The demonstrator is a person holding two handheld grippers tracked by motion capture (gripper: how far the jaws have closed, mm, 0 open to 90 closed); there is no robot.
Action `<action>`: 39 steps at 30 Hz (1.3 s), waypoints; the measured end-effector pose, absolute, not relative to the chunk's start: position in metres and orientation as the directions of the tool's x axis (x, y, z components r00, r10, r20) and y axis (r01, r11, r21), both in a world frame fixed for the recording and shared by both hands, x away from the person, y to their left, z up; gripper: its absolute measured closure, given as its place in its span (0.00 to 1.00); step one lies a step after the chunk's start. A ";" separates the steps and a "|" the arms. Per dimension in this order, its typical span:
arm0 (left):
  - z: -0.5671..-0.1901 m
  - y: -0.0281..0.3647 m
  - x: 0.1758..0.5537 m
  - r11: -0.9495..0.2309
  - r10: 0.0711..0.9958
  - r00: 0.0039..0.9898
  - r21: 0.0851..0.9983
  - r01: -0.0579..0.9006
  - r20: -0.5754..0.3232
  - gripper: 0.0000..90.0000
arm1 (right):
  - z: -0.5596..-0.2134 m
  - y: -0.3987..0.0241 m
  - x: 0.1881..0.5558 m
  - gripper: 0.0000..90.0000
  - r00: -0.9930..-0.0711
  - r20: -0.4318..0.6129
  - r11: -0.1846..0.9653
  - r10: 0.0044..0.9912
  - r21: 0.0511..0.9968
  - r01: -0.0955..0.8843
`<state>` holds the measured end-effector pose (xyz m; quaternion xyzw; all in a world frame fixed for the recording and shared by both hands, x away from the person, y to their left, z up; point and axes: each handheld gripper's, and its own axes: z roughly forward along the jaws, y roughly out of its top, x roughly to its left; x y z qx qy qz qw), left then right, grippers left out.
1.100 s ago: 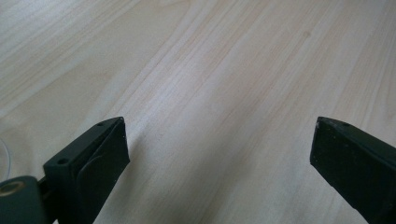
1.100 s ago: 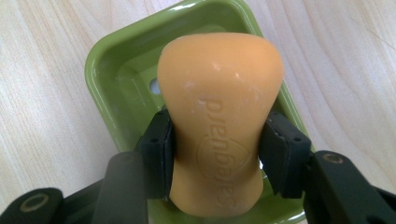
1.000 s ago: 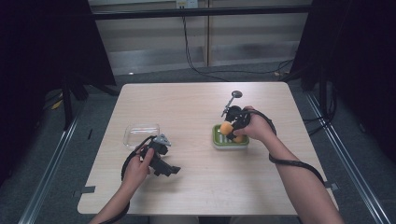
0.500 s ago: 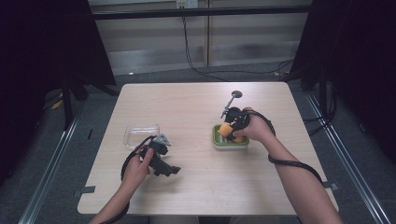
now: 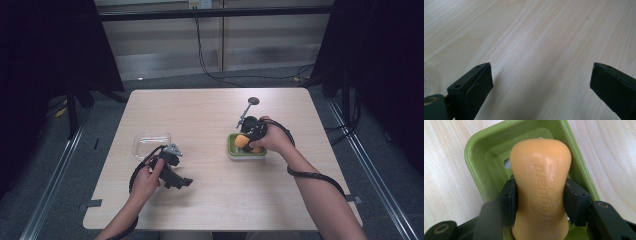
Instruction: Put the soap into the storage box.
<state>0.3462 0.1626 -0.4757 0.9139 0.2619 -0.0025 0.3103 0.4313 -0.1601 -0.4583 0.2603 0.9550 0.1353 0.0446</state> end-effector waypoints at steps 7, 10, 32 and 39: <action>-0.475 0.165 0.346 -0.674 0.478 0.863 0.563 0.479 -0.162 0.05 | -0.458 -0.161 0.433 0.52 -0.863 -0.010 0.826 0.505 0.295 0.480; -0.475 0.166 0.346 -0.682 0.467 0.870 0.563 0.467 -0.156 0.05 | -0.456 -0.160 0.432 0.50 -0.863 -0.015 0.825 0.504 0.303 0.477; -0.474 0.162 0.344 -0.670 0.476 0.864 0.569 0.476 -0.162 0.05 | -0.444 -0.175 0.423 0.29 -0.783 0.063 0.714 0.619 0.368 0.595; -0.473 0.164 0.345 -0.685 0.466 0.872 0.561 0.465 -0.153 0.05 | -0.440 -0.179 0.416 0.27 -0.770 0.076 0.693 0.633 0.388 0.608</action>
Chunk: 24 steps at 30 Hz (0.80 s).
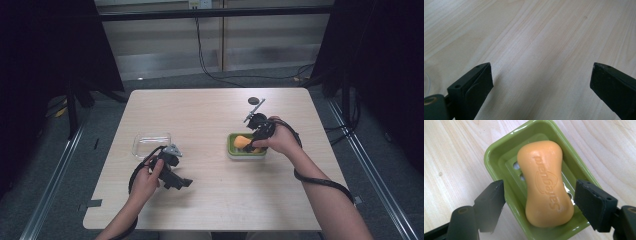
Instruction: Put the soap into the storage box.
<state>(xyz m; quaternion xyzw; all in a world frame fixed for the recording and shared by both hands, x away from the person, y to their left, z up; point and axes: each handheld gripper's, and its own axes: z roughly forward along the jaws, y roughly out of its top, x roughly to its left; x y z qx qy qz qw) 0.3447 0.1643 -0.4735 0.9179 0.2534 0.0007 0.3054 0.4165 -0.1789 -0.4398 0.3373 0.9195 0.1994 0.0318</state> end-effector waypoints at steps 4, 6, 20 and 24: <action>-0.473 0.165 0.344 -0.681 0.467 0.871 0.566 0.464 -0.153 0.05 | -0.436 -0.179 0.413 0.26 -0.768 0.088 0.685 0.634 0.397 0.611; -0.473 0.165 0.344 -0.685 0.464 0.873 0.564 0.461 -0.151 0.05 | -0.435 -0.179 0.411 0.26 -0.770 0.087 0.686 0.631 0.401 0.608; -0.473 0.165 0.343 -0.679 0.468 0.870 0.567 0.466 -0.154 0.05 | -0.429 -0.181 0.399 0.25 -0.769 0.112 0.670 0.629 0.425 0.609; -0.473 0.165 0.342 -0.678 0.470 0.869 0.566 0.469 -0.157 0.05 | -0.428 -0.181 0.395 0.25 -0.780 0.118 0.674 0.615 0.434 0.597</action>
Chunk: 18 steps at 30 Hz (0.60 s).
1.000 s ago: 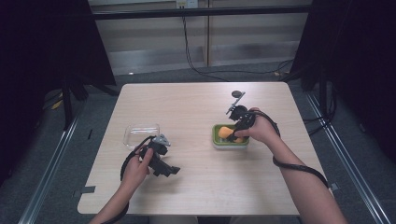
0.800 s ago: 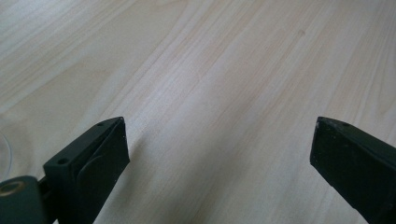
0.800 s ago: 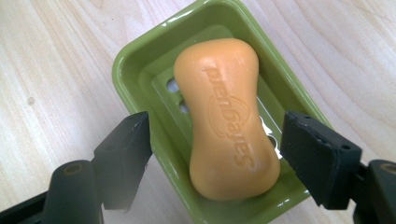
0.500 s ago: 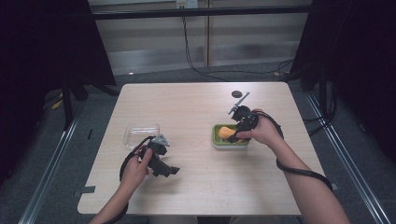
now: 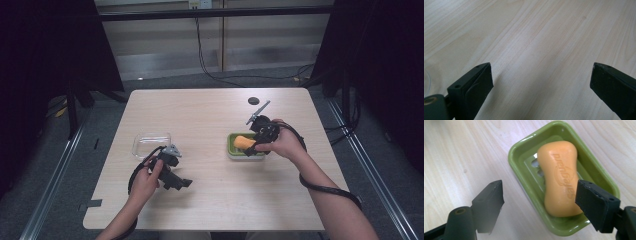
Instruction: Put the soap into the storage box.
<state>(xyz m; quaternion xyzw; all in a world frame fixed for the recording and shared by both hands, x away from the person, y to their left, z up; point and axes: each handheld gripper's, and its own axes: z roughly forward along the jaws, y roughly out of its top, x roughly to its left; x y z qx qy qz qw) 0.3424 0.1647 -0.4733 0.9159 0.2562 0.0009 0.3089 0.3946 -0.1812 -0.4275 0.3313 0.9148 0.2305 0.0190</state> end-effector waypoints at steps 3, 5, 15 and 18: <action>-0.474 0.164 0.342 -0.674 0.469 0.868 0.570 0.469 -0.161 0.05 | -0.428 -0.181 0.391 0.25 -0.780 0.123 0.672 0.613 0.437 0.597; -0.473 0.164 0.341 -0.667 0.475 0.865 0.573 0.475 -0.163 0.05 | -0.427 -0.182 0.391 0.25 -0.782 0.121 0.675 0.611 0.436 0.595; -0.473 0.164 0.342 -0.669 0.470 0.866 0.573 0.474 -0.168 0.05 | -0.424 -0.186 0.381 0.24 -0.785 0.117 0.673 0.609 0.447 0.589; -0.474 0.164 0.342 -0.671 0.465 0.869 0.573 0.470 -0.168 0.05 | -0.423 -0.187 0.378 0.24 -0.787 0.119 0.673 0.606 0.452 0.586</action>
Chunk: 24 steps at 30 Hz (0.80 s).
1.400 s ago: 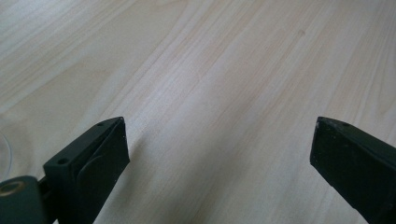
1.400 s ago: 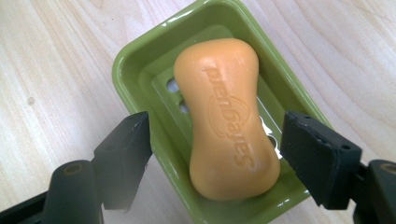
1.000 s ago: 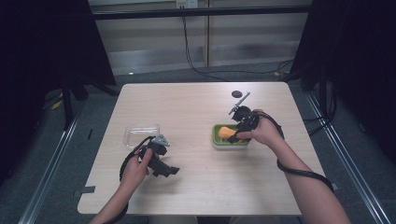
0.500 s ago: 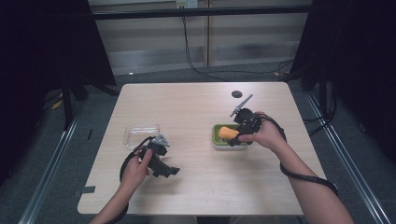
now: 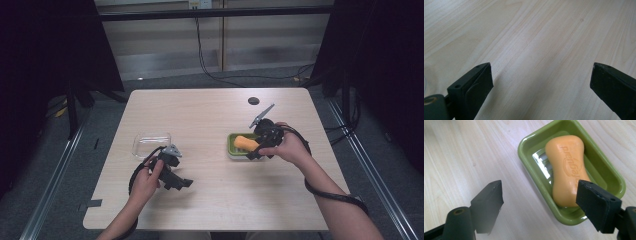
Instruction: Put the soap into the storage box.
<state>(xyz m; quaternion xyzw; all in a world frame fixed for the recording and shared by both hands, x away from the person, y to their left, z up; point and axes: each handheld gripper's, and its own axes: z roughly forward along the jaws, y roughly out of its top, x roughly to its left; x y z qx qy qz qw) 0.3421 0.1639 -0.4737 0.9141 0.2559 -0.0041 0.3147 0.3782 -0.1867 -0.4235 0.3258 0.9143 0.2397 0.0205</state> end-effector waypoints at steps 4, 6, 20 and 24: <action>-0.474 0.164 0.342 -0.663 0.467 0.868 0.582 0.470 -0.169 0.05 | -0.423 -0.188 0.373 0.23 -0.790 0.113 0.678 0.603 0.449 0.582; -0.474 0.164 0.343 -0.663 0.466 0.868 0.583 0.470 -0.170 0.04 | -0.423 -0.189 0.372 0.23 -0.789 0.119 0.675 0.603 0.451 0.584; -0.474 0.164 0.342 -0.665 0.467 0.867 0.577 0.474 -0.173 0.04 | -0.425 -0.192 0.363 0.22 -0.802 0.108 0.687 0.588 0.456 0.565; -0.474 0.164 0.343 -0.666 0.466 0.868 0.579 0.471 -0.171 0.04 | -0.426 -0.192 0.361 0.22 -0.803 0.105 0.689 0.587 0.457 0.563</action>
